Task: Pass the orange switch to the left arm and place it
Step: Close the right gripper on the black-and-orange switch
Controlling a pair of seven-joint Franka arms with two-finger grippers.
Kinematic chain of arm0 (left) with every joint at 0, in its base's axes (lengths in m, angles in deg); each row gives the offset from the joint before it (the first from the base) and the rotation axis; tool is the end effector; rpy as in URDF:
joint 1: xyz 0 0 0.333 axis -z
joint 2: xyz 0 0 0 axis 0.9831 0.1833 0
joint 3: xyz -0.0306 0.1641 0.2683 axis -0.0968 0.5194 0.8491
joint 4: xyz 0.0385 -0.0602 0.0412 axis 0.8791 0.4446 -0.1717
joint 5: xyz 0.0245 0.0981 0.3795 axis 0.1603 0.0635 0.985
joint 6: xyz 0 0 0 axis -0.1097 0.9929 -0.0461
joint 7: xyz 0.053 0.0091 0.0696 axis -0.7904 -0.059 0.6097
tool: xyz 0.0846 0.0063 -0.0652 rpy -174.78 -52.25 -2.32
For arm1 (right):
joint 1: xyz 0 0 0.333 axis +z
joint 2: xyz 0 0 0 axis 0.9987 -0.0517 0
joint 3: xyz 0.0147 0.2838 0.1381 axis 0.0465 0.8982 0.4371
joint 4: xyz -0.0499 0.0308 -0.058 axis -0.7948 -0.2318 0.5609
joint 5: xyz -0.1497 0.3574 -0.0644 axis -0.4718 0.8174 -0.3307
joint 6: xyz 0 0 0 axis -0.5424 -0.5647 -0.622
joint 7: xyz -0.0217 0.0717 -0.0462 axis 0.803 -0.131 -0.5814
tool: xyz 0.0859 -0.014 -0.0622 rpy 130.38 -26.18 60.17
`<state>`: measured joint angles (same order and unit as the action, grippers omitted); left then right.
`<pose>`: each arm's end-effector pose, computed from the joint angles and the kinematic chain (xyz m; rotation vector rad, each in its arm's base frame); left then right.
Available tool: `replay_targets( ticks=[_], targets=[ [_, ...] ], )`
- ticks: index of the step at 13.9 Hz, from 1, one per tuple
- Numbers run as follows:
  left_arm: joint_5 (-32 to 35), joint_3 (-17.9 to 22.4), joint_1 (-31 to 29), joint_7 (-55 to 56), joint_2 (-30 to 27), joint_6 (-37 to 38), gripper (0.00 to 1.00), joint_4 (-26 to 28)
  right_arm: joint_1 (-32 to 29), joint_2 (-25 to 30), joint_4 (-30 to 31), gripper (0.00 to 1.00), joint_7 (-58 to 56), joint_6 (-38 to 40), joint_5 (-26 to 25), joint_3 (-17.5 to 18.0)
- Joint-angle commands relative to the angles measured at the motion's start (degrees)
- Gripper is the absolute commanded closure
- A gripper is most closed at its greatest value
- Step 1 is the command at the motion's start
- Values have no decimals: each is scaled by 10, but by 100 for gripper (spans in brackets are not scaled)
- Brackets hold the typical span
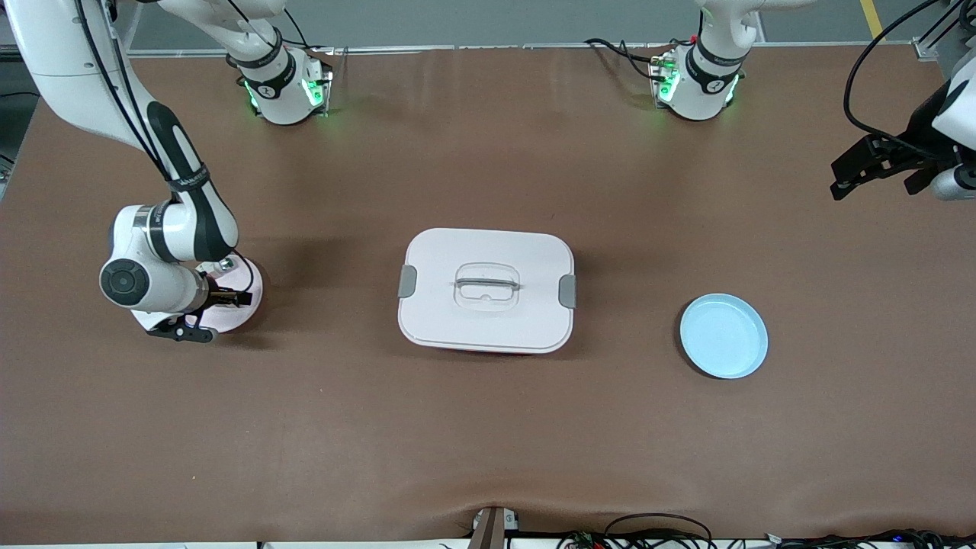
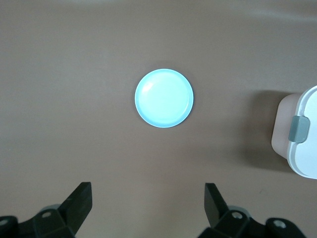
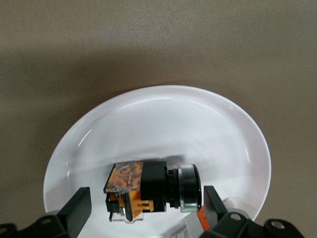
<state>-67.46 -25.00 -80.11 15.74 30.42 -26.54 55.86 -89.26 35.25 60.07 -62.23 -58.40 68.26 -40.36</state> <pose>0.5421 -0.0482 0.6590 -3.1100 -0.0843 -0.0802 0.5760 -0.0440 0.1825 2.9782 -0.1973 -0.3282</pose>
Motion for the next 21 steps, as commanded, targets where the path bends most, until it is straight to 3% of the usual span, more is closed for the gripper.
replay_targets(
  ticks=[1, 17, 21],
  targets=[
    [-12, 1, -3, -11, -3, 9, 0, -4, -2, 4, 19, 0, 11, -24, -17, 1],
    [-12, 1, -3, -13, -4, 9, 0, -3, -7, 2, 18, 2, 9, -25, -17, -1],
    [-12, 1, -3, -13, -4, 9, 0, -2, -7, 3, 18, 40, 7, -25, -17, -1]
  ],
)
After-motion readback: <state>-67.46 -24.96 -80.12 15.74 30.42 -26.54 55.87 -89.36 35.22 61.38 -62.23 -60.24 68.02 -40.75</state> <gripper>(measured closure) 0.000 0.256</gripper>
